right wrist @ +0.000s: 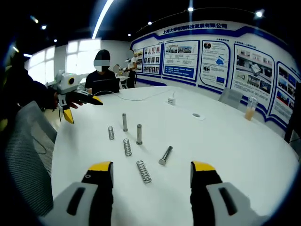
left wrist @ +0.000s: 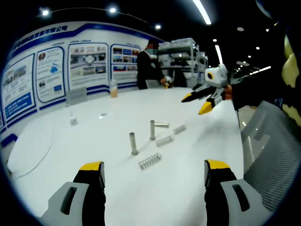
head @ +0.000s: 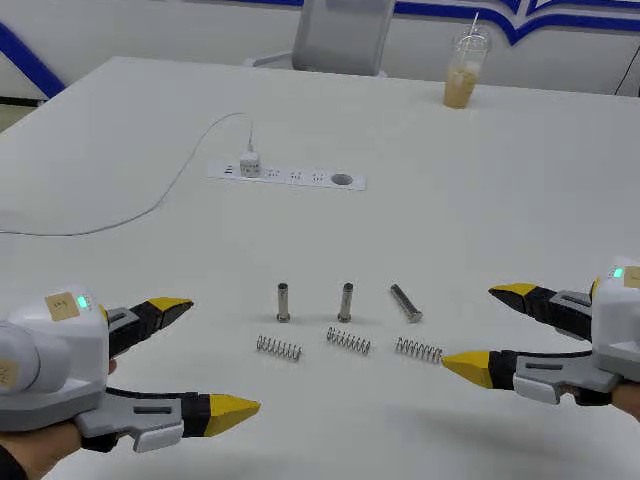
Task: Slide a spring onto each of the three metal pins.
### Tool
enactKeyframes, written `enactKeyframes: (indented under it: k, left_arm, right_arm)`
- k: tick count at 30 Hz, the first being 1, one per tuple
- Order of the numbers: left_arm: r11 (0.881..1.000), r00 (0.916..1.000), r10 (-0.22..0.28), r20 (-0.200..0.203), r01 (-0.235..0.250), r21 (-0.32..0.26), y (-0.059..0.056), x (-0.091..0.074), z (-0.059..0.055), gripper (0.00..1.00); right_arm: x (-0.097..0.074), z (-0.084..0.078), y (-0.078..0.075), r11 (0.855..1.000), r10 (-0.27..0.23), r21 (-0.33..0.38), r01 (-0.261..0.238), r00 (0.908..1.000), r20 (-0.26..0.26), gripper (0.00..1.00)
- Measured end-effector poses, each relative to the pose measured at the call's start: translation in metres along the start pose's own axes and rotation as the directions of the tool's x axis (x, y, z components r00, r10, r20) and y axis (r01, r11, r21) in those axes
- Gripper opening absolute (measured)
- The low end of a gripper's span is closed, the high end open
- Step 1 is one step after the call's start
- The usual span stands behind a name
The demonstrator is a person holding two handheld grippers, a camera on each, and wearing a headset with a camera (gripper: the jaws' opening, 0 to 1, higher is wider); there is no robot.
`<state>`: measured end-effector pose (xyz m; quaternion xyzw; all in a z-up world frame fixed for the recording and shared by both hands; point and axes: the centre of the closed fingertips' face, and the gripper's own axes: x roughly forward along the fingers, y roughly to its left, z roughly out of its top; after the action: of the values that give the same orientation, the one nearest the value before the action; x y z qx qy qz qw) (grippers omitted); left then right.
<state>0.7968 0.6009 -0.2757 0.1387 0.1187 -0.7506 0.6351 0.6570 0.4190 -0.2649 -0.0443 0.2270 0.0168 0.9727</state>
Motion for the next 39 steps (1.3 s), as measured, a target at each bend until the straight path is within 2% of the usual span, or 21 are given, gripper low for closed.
enactKeyframes:
  k: [9,16,20,32,39]
  left_arm:
    - [1.000,1.0000,-0.002,0.003,0.002,0.001,0.000,0.001,0.001,0.89]
    - [1.000,1.0000,0.002,0.001,-0.002,0.001,0.000,0.000,0.001,0.89]
    - [1.000,1.0000,0.003,0.000,-0.003,0.002,0.000,-0.001,0.001,0.89]
    - [1.000,1.0000,0.006,-0.002,-0.006,-0.004,0.001,-0.001,0.001,0.88]
    - [1.000,1.0000,0.008,-0.005,-0.008,-0.011,0.001,0.000,-0.002,0.88]
  right_arm:
    - [0.018,0.008,-0.012,1.000,-0.020,0.003,0.020,0.9991,-0.037,0.61]
    - [0.036,0.007,-0.031,0.999,-0.039,0.022,0.040,0.9966,-0.073,0.57]
    - [0.045,0.007,-0.035,0.998,-0.045,0.032,0.049,0.9950,-0.089,0.54]
    - [0.072,0.004,-0.047,0.995,-0.074,0.053,0.083,0.9858,-0.150,0.47]
    - [0.084,0.003,-0.052,0.990,-0.094,0.086,0.111,0.9783,-0.185,0.40]
